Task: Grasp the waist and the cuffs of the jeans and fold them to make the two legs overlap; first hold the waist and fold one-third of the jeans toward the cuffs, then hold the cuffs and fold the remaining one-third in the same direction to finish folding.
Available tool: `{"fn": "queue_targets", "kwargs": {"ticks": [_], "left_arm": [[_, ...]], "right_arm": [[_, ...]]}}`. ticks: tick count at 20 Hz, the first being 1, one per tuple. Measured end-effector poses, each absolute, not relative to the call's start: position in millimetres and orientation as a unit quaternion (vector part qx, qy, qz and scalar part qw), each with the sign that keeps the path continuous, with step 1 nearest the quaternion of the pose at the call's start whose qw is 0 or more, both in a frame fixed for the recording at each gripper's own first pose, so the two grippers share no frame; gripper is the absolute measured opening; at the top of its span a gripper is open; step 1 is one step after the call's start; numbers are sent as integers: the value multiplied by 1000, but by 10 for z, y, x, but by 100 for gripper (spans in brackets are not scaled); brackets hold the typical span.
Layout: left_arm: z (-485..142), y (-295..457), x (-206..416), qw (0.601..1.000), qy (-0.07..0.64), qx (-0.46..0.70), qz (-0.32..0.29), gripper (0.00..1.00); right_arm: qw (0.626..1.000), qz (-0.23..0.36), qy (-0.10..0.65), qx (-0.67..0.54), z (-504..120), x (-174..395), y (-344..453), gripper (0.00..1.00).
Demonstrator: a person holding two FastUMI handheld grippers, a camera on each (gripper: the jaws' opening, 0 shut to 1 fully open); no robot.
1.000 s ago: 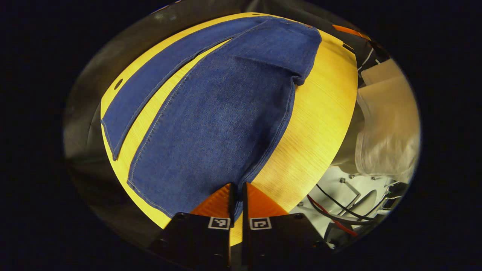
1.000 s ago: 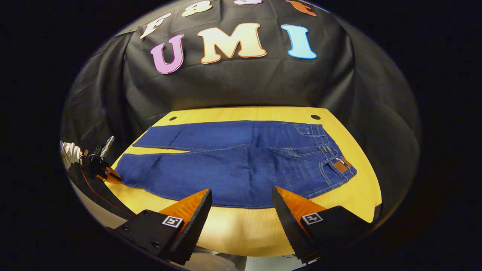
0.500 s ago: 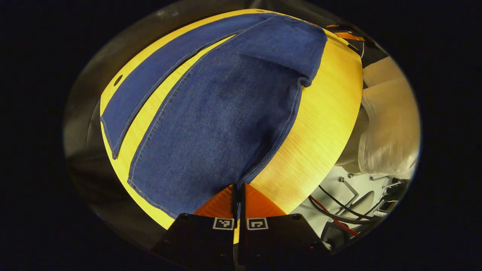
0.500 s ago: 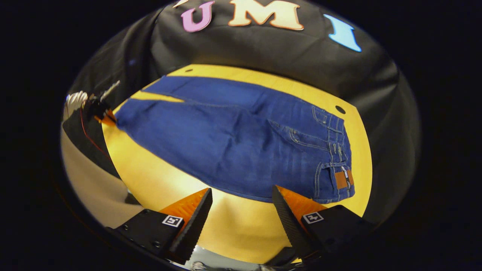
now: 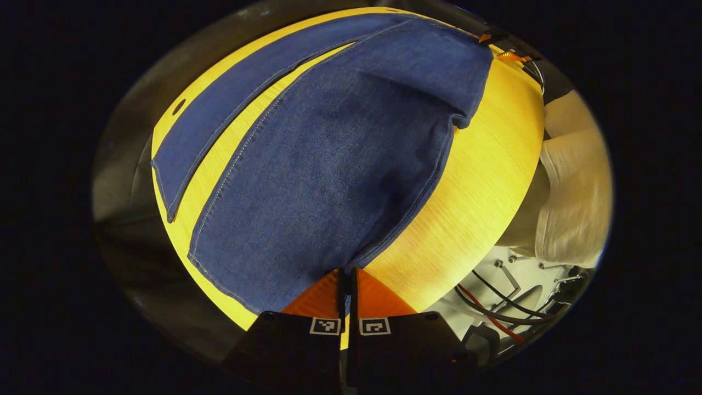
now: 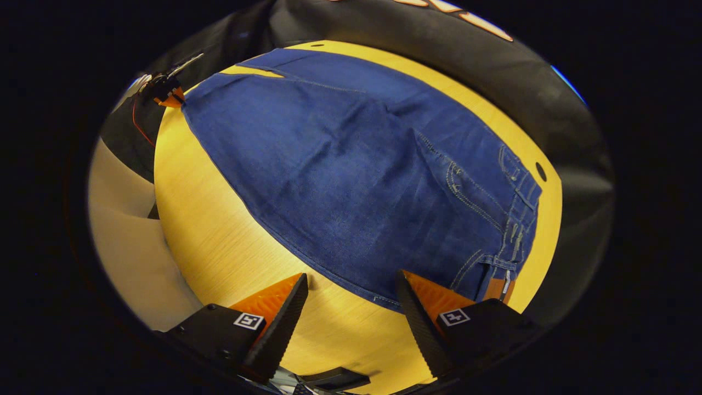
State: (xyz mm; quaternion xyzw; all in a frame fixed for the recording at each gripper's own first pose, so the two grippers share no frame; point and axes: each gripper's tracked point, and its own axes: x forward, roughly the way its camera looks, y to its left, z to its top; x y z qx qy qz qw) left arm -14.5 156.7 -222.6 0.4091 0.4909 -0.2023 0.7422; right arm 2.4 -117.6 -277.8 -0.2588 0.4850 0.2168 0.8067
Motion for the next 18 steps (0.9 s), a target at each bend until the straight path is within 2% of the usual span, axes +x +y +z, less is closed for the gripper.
{"fn": "queue_targets", "kwargs": {"ticks": [4, 5, 6, 8, 9, 12, 13, 15, 18], "left_arm": [[-2224, 1576, -143, 736, 498, 412, -202, 0], [-2222, 1564, -139, 737, 501, 408, -200, 0], [-2221, 1567, -140, 738, 505, 402, -196, 0], [-2214, 1555, -141, 741, 513, 389, -189, 0], [-2210, 1534, -144, 742, 514, 386, -190, 0], [-2223, 1564, -138, 746, 507, 388, -189, 0], [-2229, 1585, -146, 750, 502, 387, -188, 0], [-2230, 1586, -136, 760, 494, 377, -188, 0], [-2236, 1583, -148, 781, 482, 350, -187, 0]], "right_arm": [[804, 221, 494, -244, -2791, 67, -1204, 99], [805, 218, 496, -244, -2795, 83, -1199, 94], [804, 215, 499, -243, -2794, 75, -1195, 95], [805, 213, 498, -243, -2783, 110, -1213, 90], [807, 217, 491, -247, -2753, 152, -1221, 75], [806, 226, 476, -270, -2729, 300, -1214, 40], [808, 216, 476, -272, -2696, 335, -1205, 26], [810, 197, 483, -268, -2710, 280, -1184, 12], [815, 150, 510, -231, -2732, 251, -1204, 6]]}}
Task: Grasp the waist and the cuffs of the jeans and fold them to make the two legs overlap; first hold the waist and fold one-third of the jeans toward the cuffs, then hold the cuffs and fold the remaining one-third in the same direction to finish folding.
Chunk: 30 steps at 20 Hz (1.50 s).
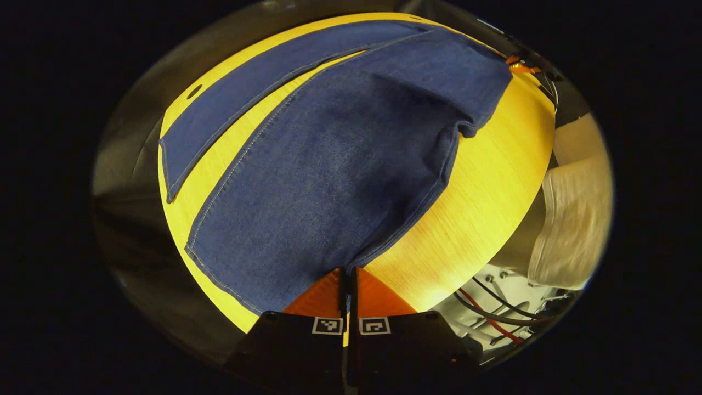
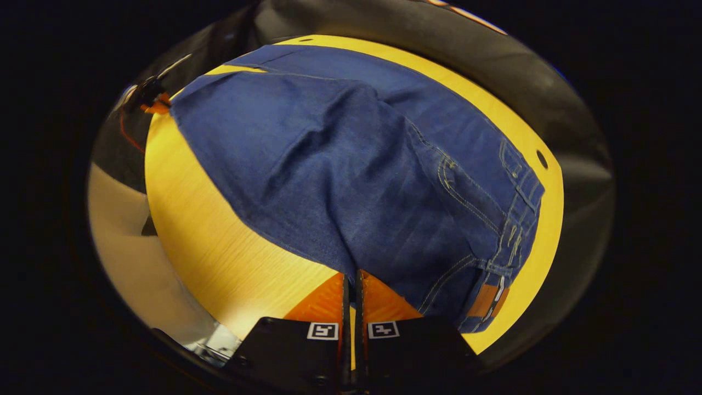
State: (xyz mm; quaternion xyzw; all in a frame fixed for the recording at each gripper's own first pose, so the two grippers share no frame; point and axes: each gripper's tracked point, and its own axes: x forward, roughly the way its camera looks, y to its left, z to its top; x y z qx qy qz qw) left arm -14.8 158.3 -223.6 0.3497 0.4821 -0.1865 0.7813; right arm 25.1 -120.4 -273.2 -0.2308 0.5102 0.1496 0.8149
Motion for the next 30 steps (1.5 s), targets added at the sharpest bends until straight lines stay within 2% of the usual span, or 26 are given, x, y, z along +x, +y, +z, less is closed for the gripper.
{"fn": "queue_targets", "kwargs": {"ticks": [5, 10, 14, 16, 19, 24, 30], "left_arm": [[-2075, 1767, -107, 796, 454, 365, -161, 0], [-1552, 1722, 38, 867, 366, 313, -128, 0], [-1189, 1691, 331, 921, 289, 253, -59, 0], [-949, 1589, 408, 933, 258, 249, -39, 0], [-685, 1495, 608, 940, 229, 254, -16, 0], [-286, 1366, 1450, 940, 207, 271, 28, 0], [-416, 1330, 2431, 941, 213, 253, 77, 0]], "right_arm": [[833, 79, 496, -230, -2606, 247, -1232, 3], [881, 13, 436, -185, -2119, 309, -1199, 3], [905, -26, 384, -181, -1669, 446, -1130, 3], [911, -40, 368, -180, -1447, 605, -1117, 3], [919, -54, 344, -187, -1191, 1010, -1156, 3], [937, -57, 304, -163, -915, 1897, -1253, 2], [943, -38, 311, -112, -1250, 3004, -1371, 0]]}}
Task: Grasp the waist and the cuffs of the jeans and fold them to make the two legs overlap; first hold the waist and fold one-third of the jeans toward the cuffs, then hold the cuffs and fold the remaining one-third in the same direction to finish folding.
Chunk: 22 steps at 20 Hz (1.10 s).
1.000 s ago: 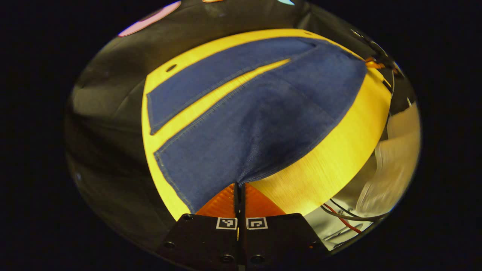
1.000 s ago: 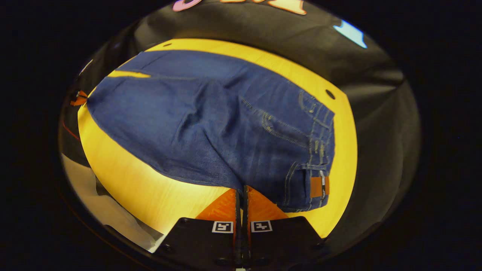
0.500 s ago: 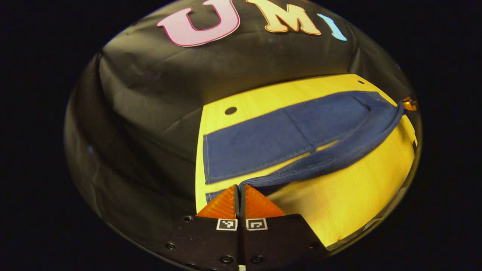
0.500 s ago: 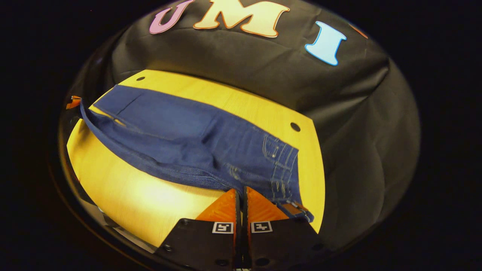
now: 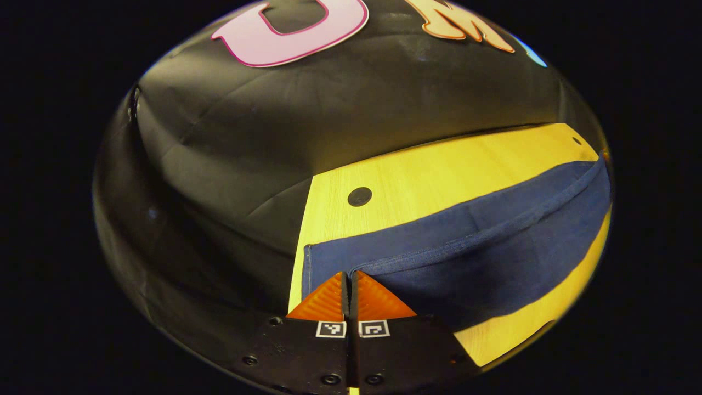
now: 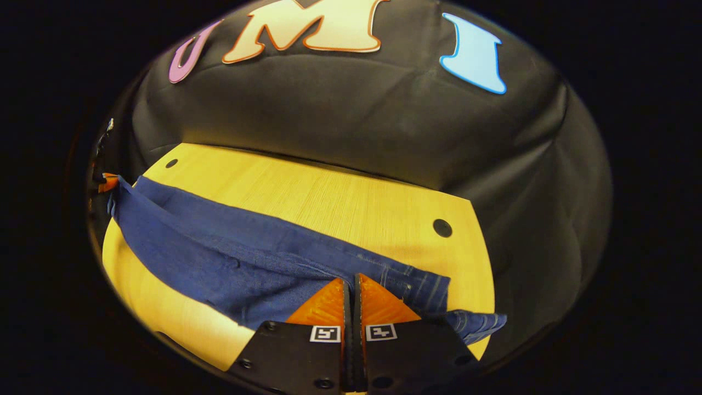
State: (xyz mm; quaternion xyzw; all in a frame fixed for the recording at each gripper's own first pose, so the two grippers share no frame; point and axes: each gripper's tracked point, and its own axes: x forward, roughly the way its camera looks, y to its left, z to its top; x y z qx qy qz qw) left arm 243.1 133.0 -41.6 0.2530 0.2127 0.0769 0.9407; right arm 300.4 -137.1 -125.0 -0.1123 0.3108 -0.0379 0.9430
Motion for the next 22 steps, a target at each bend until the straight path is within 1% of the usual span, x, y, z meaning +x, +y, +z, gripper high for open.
{"fn": "queue_targets", "kwargs": {"ticks": [2, 3, 4, 5, 6, 7, 8, 9, 11, 12, 13, 14, 16, 17, 18, 19, 20, 22], "left_arm": [[-597, 1332, 2683, 937, 219, 258, 87, 0], [-698, 1318, 2748, 936, 226, 255, 90, 0], [-794, 1354, 2844, 936, 231, 249, 90, 0], [-873, 1390, 2917, 936, 233, 246, 95, 0], [-925, 1397, 2964, 936, 233, 244, 99, 0], [-951, 1385, 2984, 937, 231, 242, 100, 0], [-963, 1376, 2989, 938, 229, 239, 101, 0], [-1000, 1379, 2973, 937, 233, 239, 102, 0], [-983, 1393, 2960, 937, 233, 235, 109, 0], [-968, 1390, 2966, 939, 227, 231, 115, 0], [-982, 1363, 2979, 941, 224, 224, 114, 0], [-999, 1315, 2967, 945, 224, 211, 108, 5], [-1060, 1176, 2918, 951, 233, 181, 94, 52], [-1069, 1153, 2899, 953, 232, 169, 98, 76], [-1015, 1123, 2843, 956, 222, 164, 103, 100], [-967, 1111, 2838, 959, 209, 161, 106, 100], [-924, 1096, 2823, 961, 197, 163, 106, 96], [-915, 1072, 2825, 963, 182, 170, 99, 96]], "right_arm": [[941, -31, 316, -114, -1469, 3326, -1403, 0], [939, -28, 323, -113, -1587, 3454, -1419, 2], [936, -25, 333, -108, -1734, 3520, -1426, 2], [934, -25, 341, -102, -1876, 3596, -1435, 0], [932, -24, 347, -99, -1997, 3649, -1472, 3], [931, -22, 352, -95, -2072, 3675, -1501, 0], [930, -22, 355, -89, -2064, 3648, -1564, 2], [934, -18, 348, -83, -1990, 3660, -1621, 3], [931, -14, 357, -70, -1932, 3553, -1787, 3], [932, -11, 358, -56, -1922, 3597, -1841, 6], [934, -6, 356, -40, -1885, 3593, -1889, 13], [936, 2, 351, -21, -1783, 3530, -1924, 19], [942, 1, 335, -3, -1590, 3410, -1953, 70], [945, -1, 326, 7, -1500, 3319, -2016, 96], [948, -8, 319, 15, -1440, 3175, -2067, 96], [949, -17, 313, 23, -1376, 3044, -2175, 98], [950, -28, 310, 27, -1319, 2911, -2296, 98], [951, -61, 303, 28, -1240, 2660, -2623, 96]]}}
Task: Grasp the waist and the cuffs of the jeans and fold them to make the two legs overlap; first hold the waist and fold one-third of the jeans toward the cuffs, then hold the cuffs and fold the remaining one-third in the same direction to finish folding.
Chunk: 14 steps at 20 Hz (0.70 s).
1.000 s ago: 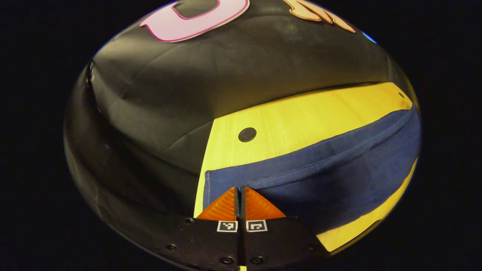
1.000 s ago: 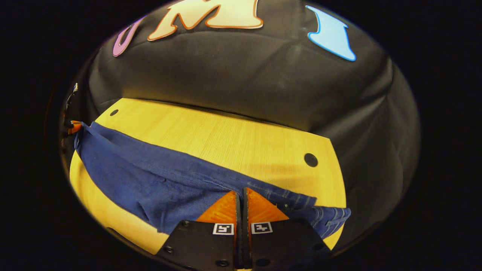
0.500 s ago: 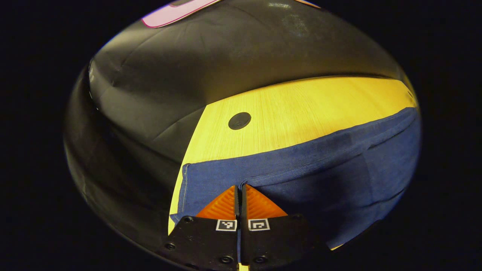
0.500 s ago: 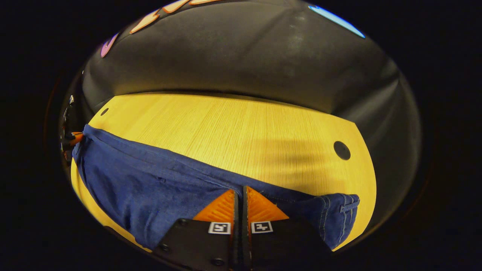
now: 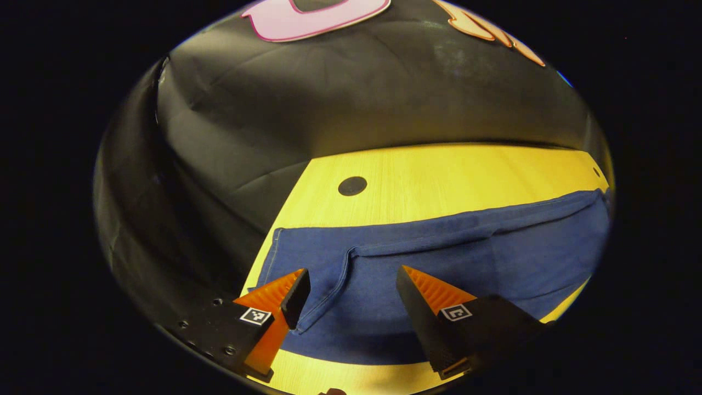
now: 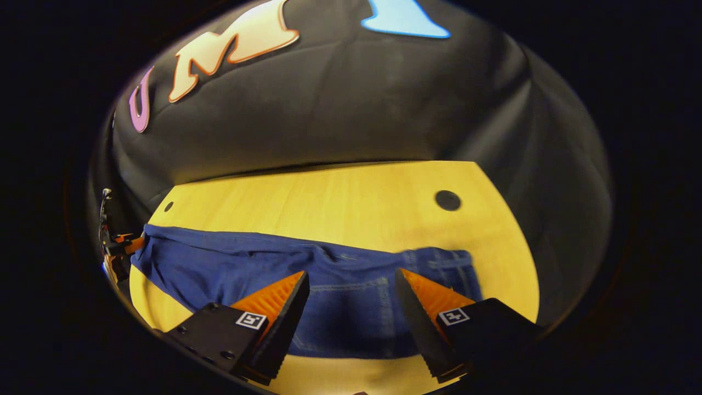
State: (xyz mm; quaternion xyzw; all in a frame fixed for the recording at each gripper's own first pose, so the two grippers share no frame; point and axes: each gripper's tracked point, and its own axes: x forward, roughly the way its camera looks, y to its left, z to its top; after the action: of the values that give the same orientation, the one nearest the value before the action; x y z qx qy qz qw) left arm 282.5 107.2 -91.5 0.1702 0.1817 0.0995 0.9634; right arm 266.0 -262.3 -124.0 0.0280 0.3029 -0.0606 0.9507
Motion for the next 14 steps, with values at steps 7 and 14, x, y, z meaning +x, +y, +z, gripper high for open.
{"fn": "queue_targets", "kwargs": {"ticks": [7, 14], "left_arm": [[-848, 1097, 2809, 975, 183, 111, 66, 96], [-768, 1096, 2844, 972, 190, 102, 97, 96]], "right_arm": [[935, -117, 331, 50, -1458, 2199, -3450, 96], [918, -116, 366, 99, -2011, 2149, -3605, 99]]}}
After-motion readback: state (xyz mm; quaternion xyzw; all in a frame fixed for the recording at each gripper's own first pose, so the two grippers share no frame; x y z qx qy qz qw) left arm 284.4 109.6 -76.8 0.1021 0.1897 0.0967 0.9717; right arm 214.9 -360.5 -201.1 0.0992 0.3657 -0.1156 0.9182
